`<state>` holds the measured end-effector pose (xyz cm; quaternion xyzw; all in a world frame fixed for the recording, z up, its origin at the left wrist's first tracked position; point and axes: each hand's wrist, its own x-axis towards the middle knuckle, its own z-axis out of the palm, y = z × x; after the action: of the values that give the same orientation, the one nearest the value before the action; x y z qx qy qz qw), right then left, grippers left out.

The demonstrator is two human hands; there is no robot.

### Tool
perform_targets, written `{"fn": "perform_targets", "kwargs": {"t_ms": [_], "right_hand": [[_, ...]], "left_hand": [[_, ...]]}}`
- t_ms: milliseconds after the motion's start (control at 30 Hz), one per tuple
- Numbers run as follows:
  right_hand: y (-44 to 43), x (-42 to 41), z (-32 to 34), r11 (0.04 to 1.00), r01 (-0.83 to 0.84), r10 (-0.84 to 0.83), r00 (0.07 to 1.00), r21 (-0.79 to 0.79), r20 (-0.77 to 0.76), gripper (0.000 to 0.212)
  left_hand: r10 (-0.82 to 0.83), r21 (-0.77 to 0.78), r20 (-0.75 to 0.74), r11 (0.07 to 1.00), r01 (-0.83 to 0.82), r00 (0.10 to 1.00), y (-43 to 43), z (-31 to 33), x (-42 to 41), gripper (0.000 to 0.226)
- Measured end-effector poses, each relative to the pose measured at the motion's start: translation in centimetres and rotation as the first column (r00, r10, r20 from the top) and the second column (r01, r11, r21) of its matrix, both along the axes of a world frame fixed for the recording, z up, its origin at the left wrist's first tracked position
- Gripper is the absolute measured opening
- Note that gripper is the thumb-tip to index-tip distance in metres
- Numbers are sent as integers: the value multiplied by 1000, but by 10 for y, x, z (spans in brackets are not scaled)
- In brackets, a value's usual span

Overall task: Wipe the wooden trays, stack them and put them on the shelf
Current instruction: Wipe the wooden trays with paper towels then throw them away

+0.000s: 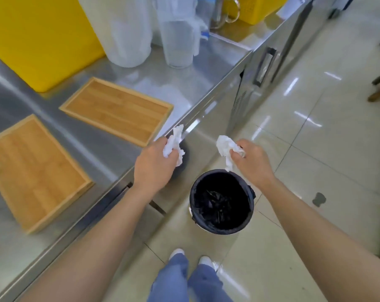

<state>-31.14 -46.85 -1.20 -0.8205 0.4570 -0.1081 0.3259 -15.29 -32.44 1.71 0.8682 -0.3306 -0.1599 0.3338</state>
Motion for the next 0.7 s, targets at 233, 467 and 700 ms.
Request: {"fn": "perform_targets", "kwargs": {"t_ms": [233, 467, 700], "right_hand": [[-6, -52, -32, 987, 161, -159, 985, 24, -64, 21], [-12, -51, -104, 963, 253, -243, 963, 88, -116, 19], [-18, -50, -236, 946, 309, -292, 942, 93, -166, 26]], "left_hand": [[-143, 14, -156, 989, 147, 977, -32, -25, -30, 28], [-140, 148, -255, 972, 182, 957, -52, -103, -39, 27], [-202, 248, -317, 925, 287, 927, -77, -239, -50, 33]]}}
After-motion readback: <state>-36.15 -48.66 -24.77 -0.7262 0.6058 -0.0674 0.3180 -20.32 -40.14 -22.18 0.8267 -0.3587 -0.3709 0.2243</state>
